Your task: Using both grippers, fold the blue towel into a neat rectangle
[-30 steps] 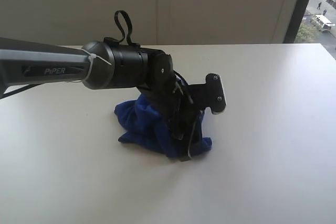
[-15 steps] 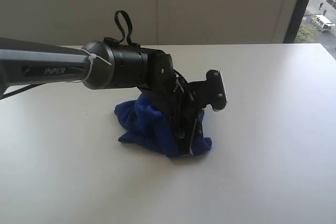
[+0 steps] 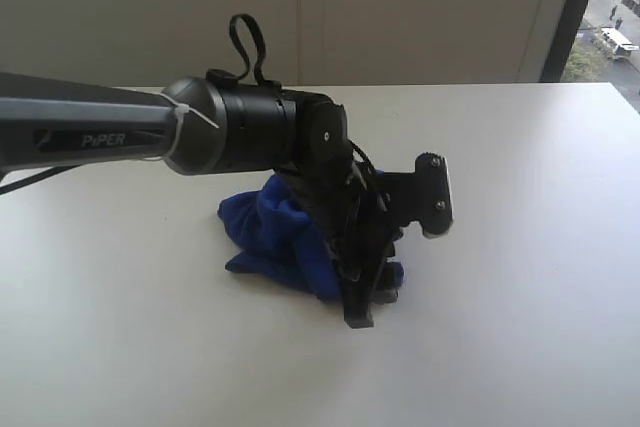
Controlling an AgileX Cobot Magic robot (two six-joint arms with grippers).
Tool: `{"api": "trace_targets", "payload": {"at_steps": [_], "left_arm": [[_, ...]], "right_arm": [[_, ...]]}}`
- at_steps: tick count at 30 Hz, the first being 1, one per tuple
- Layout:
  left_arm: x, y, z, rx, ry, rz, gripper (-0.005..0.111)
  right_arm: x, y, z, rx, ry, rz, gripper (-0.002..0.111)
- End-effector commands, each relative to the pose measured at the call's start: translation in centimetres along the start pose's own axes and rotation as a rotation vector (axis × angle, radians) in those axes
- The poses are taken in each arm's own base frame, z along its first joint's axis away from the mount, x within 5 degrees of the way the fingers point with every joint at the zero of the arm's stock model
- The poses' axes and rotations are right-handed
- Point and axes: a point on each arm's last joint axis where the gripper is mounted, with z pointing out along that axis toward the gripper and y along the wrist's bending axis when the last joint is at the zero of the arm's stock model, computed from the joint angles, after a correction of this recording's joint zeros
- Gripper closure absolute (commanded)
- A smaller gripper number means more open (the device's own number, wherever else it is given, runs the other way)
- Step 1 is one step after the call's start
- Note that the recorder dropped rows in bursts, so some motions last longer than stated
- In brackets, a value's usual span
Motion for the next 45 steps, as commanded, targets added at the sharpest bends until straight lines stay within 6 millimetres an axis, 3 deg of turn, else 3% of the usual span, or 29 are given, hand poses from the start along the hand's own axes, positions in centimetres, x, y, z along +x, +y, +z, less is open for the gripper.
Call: {"api": "trace_targets", "payload": {"at_steps": [1,12,20,25,31,38,45], "left_arm": [[0.2,-0.7,1.0,0.043,0.02,0.016,0.045],[0.7,-0.6,3.0,0.036,0.021,-0.011,0.049],[0.8,-0.6,3.2,0.036,0.023,-0.012,0.087],[0.7,-0.6,2.9,0.03,0.017,-0.01,0.091],[-0.3,-0.1,0.2,-0.025,-0.014,0.02,0.091],[-1.8,0.2,-5.6,-0.11,-0.059,0.069,0.091],[0.5,0.4,-8.4,-0.162,0.213,0.015,0.091]], "right_arm": [[0.0,0.0,0.0,0.0,-0.016,-0.019,0.108],[0.0,0.0,0.0,0.0,-0.016,-0.019,0.108],[0.0,0.0,0.0,0.0,-0.016,-0.019,0.108],[0.0,0.0,0.0,0.0,-0.016,-0.019,0.108],[0.0,0.0,0.0,0.0,-0.016,-0.019,0.108],[0.0,0.0,0.0,0.0,-0.016,-0.019,0.108],[0.0,0.0,0.0,0.0,-0.016,-0.019,0.108]]}}
